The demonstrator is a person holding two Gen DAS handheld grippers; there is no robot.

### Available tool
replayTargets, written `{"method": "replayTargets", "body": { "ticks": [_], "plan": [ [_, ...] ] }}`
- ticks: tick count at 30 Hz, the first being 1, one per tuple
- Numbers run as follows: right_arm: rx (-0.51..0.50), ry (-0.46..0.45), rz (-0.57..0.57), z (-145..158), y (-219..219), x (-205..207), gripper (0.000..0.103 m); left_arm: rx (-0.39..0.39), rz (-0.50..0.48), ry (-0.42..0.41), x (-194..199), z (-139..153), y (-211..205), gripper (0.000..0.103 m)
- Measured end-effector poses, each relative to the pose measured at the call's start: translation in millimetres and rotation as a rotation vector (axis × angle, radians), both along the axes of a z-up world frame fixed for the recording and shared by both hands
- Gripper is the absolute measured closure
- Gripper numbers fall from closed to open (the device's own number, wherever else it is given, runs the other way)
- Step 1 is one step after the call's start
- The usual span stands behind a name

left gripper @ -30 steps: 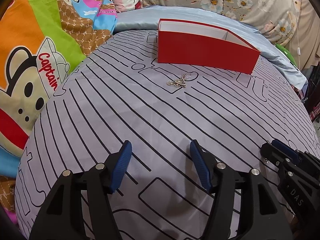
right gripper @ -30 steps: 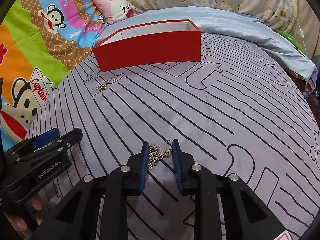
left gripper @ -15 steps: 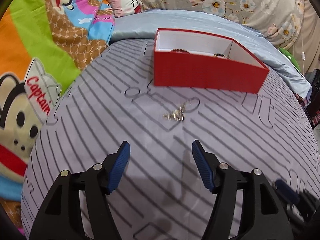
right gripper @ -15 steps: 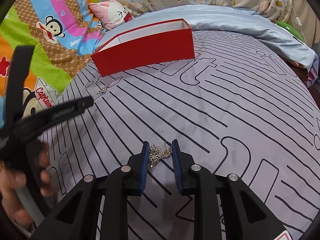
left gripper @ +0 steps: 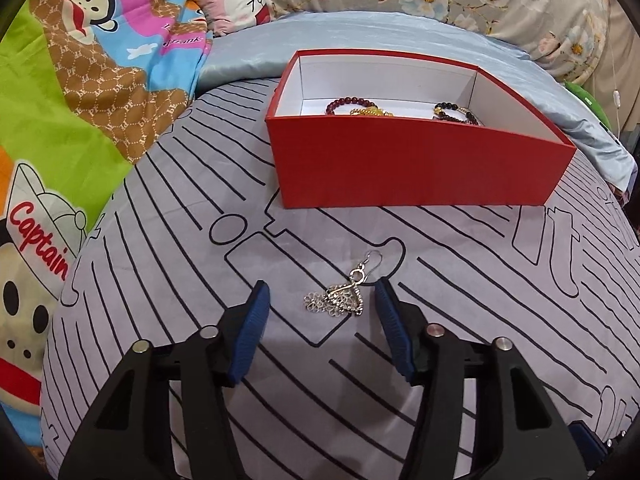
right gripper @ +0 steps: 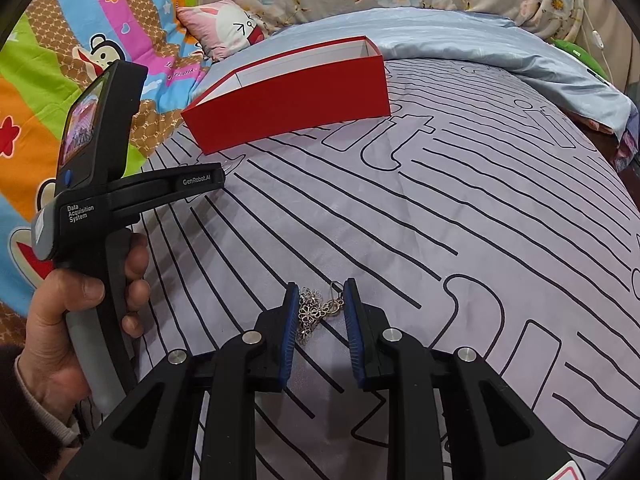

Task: Organize jewelry
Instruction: 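Grasp the silver pendant with left tool while right tool holds the silver chain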

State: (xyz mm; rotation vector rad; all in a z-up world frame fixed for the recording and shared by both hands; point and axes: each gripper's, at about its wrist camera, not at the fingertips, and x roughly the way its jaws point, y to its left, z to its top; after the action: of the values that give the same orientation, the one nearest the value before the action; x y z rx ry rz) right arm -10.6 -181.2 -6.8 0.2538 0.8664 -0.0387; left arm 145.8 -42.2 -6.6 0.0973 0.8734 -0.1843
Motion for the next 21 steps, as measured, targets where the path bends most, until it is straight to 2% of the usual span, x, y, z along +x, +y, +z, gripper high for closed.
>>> {"method": "replayTargets", "body": {
  "ticks": [2, 7, 21],
  "plan": [
    [0.001, 0.0, 0.0, 0.0, 0.0, 0.0, 0.081, -0.001, -0.006, -0.003, 0.2, 0.2, -0.9, 0.06],
    [-0.001, 0.0, 0.0, 0.0, -0.2, 0.0, 0.081, 0.008, -0.031, -0.011, -1.8, 1.0, -6.5, 0.085],
    [0.014, 0.002, -0.005, 0.3, -0.5, -2.5, 0.082, -0.025, -0.026, -0.007, -26.0, 10.7, 1.4, 0.085]
  ]
}}
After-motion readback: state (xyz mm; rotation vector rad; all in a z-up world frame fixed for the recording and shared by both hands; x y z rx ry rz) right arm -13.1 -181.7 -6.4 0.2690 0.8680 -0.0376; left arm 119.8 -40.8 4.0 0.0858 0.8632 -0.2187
